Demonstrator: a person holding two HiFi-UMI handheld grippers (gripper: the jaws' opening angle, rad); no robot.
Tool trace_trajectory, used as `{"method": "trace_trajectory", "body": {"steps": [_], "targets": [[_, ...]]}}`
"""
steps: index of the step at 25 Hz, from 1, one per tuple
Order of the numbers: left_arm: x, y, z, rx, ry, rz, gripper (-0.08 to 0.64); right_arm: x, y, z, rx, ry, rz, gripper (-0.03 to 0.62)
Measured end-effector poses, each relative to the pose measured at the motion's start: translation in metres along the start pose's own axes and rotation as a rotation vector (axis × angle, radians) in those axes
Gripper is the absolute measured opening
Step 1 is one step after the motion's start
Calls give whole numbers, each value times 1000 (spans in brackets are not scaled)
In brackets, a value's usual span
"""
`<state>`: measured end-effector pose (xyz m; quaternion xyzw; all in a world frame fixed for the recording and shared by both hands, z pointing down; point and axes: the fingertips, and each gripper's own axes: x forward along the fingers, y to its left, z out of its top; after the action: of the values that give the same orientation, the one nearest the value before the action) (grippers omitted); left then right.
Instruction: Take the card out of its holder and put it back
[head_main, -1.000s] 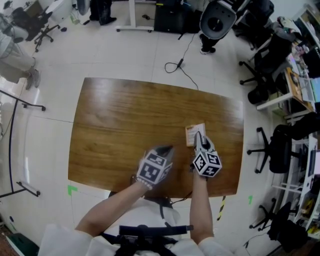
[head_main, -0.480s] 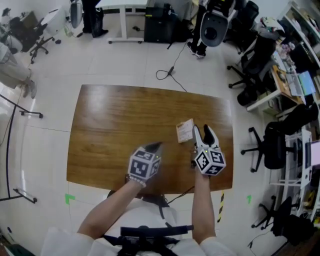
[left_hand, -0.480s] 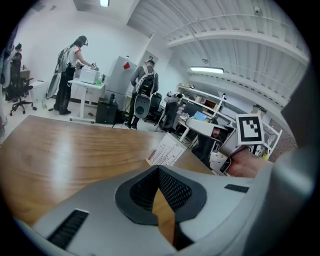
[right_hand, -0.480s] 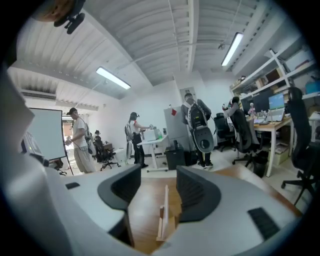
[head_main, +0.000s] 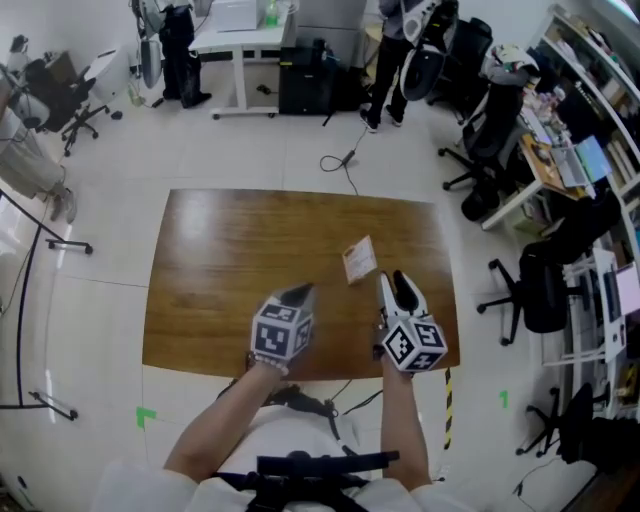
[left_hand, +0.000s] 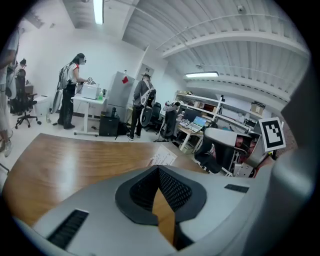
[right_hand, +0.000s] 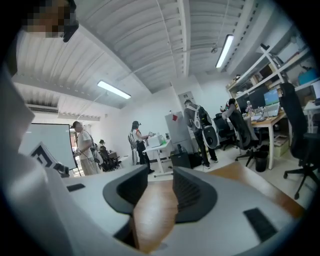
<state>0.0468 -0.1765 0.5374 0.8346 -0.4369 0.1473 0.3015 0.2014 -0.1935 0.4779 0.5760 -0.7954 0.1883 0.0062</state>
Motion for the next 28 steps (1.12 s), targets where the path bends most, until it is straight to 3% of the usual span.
{"method": "trace_trajectory", "body": {"steps": [6, 15, 28], "targets": [[-22, -13, 1, 71, 4, -79, -3, -43, 25, -7, 21, -10, -82, -2], [-67, -30, -5, 113, -15, -188, -5, -102, 58, -43, 80, 48, -234, -3], [-104, -37, -72, 127, 83, -283, -5, -163, 107, -124, 202, 103, -332, -3]]}}
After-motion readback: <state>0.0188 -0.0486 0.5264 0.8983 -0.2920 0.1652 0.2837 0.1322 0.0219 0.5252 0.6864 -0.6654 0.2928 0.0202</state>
